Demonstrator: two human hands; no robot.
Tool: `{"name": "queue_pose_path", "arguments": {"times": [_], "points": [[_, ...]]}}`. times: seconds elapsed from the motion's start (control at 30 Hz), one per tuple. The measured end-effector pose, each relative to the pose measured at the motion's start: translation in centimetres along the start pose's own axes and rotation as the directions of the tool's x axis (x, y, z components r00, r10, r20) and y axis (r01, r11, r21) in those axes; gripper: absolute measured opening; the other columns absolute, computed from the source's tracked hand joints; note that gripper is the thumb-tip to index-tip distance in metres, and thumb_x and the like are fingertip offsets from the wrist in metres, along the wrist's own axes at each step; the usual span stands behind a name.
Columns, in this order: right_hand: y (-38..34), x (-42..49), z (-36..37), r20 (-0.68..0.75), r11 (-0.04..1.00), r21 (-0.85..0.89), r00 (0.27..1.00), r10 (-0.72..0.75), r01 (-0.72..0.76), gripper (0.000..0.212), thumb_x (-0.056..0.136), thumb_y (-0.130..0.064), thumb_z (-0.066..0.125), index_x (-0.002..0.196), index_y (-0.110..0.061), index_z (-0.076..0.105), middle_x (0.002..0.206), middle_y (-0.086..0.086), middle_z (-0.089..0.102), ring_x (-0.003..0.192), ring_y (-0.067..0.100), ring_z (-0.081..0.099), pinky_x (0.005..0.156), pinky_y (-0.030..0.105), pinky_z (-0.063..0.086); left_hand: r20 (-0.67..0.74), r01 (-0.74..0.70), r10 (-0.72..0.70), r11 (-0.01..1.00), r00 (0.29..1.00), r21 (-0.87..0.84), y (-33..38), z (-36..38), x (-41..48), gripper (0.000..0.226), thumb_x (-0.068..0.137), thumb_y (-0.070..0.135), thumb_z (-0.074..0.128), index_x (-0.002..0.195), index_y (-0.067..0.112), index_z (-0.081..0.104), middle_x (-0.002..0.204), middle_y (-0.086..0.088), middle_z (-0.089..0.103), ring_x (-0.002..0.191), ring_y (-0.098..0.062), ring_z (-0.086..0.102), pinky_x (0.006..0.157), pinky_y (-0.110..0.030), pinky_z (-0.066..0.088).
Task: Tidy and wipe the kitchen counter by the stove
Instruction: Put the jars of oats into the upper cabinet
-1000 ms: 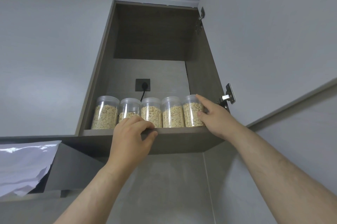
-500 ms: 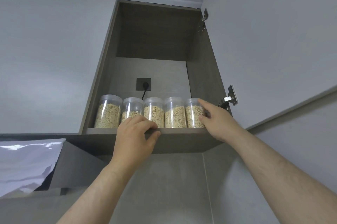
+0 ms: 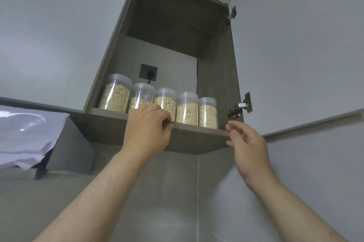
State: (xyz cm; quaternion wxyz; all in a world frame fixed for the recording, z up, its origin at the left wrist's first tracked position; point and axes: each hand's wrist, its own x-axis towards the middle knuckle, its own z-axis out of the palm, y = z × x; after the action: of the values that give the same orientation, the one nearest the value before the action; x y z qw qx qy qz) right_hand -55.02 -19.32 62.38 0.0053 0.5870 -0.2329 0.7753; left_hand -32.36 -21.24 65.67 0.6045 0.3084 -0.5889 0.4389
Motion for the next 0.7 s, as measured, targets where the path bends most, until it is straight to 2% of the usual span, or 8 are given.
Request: {"name": "queue_pose_path", "arguments": {"times": [0.17,0.3,0.37,0.5,0.6,0.7], "points": [[-1.9,-1.1,-0.7,0.014,1.0,-0.02,1.0,-0.003,0.003,0.03,0.097,-0.003,0.051,0.101,-0.03,0.065,0.108,-0.009,0.068,0.105,0.002,0.062,0.102,0.045,0.049,-0.002,0.033,-0.033,0.999,0.999,-0.006,0.4,0.0,-0.2,0.007,0.078,0.026,0.072,0.083,0.021,0.072,0.083,0.008,0.059,0.08,-0.018,0.05,0.074,-0.03,0.032],[-3.8,-1.5,-2.4,0.049,0.998,-0.059,0.999,0.008,-0.005,0.032,0.096,-0.005,0.052,0.106,-0.034,0.062,0.112,-0.012,0.066,0.105,-0.001,0.061,0.102,0.045,0.049,0.114,0.082,-0.087,0.996,0.99,0.042,1.4,-0.8,-0.1,0.019,0.079,0.034,0.068,0.094,0.023,0.065,0.092,0.011,0.049,0.087,-0.013,0.039,0.079,-0.027,0.027],[-4.9,-1.6,-3.9,0.036,0.999,-0.024,0.999,0.036,-0.035,0.034,0.095,-0.007,0.053,0.114,-0.035,0.058,0.116,-0.013,0.063,0.107,0.0,0.06,0.102,0.046,0.049,0.209,0.09,-0.107,0.992,0.972,0.091,1.9,-1.5,-0.1,0.029,0.077,0.039,0.068,0.1,0.023,0.061,0.096,0.011,0.046,0.094,-0.015,0.041,0.082,-0.027,0.029],[-7.5,-2.3,-7.9,-0.058,0.997,0.073,0.997,0.044,-0.039,0.038,0.094,-0.009,0.053,0.121,-0.036,0.053,0.117,-0.019,0.057,0.1,0.002,0.06,0.098,0.044,0.05,0.375,0.103,-0.17,0.976,0.911,0.193,3.4,-3.2,0.1,0.043,0.075,0.043,0.068,0.112,0.022,0.056,0.108,0.006,0.048,0.107,-0.019,0.042,0.091,-0.029,0.033],[-9.4,-2.6,-11.5,-0.177,0.982,0.191,0.983,0.051,-0.017,0.035,0.093,-0.004,0.053,0.118,-0.028,0.056,0.109,-0.013,0.059,0.091,0.004,0.062,0.088,0.036,0.053,0.503,0.07,-0.212,0.956,0.838,0.286,5.3,-4.9,0.4,0.049,0.079,0.044,0.064,0.12,0.02,0.05,0.119,0.001,0.047,0.112,-0.021,0.041,0.093,-0.03,0.034],[-11.2,-3.2,-14.3,-0.291,0.969,0.246,0.955,0.048,0.026,0.031,0.089,-0.005,0.057,0.114,-0.023,0.054,0.105,-0.008,0.058,0.076,-0.003,0.062,0.082,0.036,0.054,0.621,0.133,-0.251,0.964,0.743,0.231,7.8,-6.6,-0.1,0.051,0.085,0.037,0.059,0.13,0.018,0.045,0.126,-0.001,0.045,0.123,-0.023,0.039,0.098,-0.034,0.039]]}}
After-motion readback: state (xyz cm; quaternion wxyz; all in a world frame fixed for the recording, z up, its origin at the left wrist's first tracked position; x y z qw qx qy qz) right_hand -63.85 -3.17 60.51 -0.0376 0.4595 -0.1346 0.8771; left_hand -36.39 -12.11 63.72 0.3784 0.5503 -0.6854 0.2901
